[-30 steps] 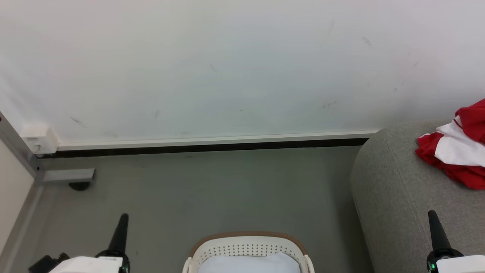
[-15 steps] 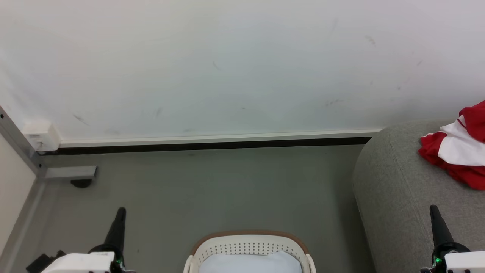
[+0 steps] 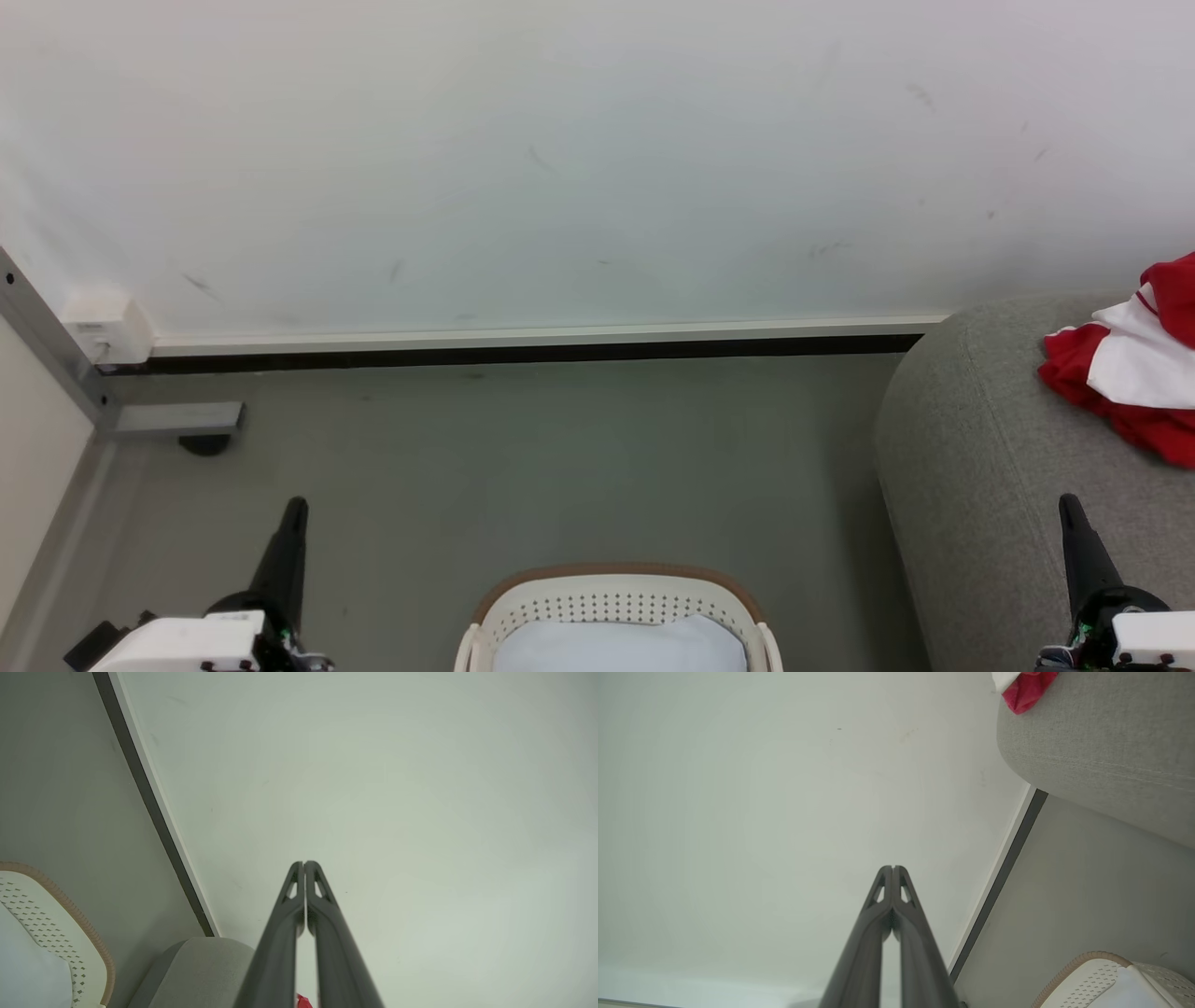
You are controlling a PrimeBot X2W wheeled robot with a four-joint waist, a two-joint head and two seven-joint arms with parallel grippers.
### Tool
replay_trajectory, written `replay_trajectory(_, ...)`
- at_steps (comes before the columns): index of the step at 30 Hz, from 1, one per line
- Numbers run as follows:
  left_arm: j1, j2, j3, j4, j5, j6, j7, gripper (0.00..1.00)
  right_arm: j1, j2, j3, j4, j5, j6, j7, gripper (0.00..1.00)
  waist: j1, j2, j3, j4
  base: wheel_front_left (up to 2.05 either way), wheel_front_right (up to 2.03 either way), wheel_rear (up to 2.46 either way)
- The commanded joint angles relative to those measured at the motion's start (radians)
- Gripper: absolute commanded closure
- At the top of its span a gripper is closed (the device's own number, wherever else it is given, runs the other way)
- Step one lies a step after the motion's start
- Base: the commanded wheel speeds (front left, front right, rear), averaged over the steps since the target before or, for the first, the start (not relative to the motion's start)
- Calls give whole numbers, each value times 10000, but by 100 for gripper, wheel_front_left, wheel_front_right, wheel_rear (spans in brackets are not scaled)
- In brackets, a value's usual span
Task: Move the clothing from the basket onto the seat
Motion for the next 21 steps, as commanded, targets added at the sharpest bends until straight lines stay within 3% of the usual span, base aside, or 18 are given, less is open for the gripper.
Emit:
replay_trajectory(1, -108, 24, 80, -47, -189, -74, 64, 100, -133, -58, -30, -40, 284, -22, 55, 100, 0, 0, 6, 7, 0, 0, 0)
replay_trajectory(13, -187, -7, 197, -90, -966, -125, 275, 100, -229, -84, -46, -49, 1143, -24, 243, 100, 0, 0, 63, 70, 0, 0, 0)
replay_trajectory(21, -180, -4, 191, -86, -928, -126, 273, 100, -221, -98, -19, -49, 1120, -24, 216, 100, 0, 0, 63, 70, 0, 0, 0)
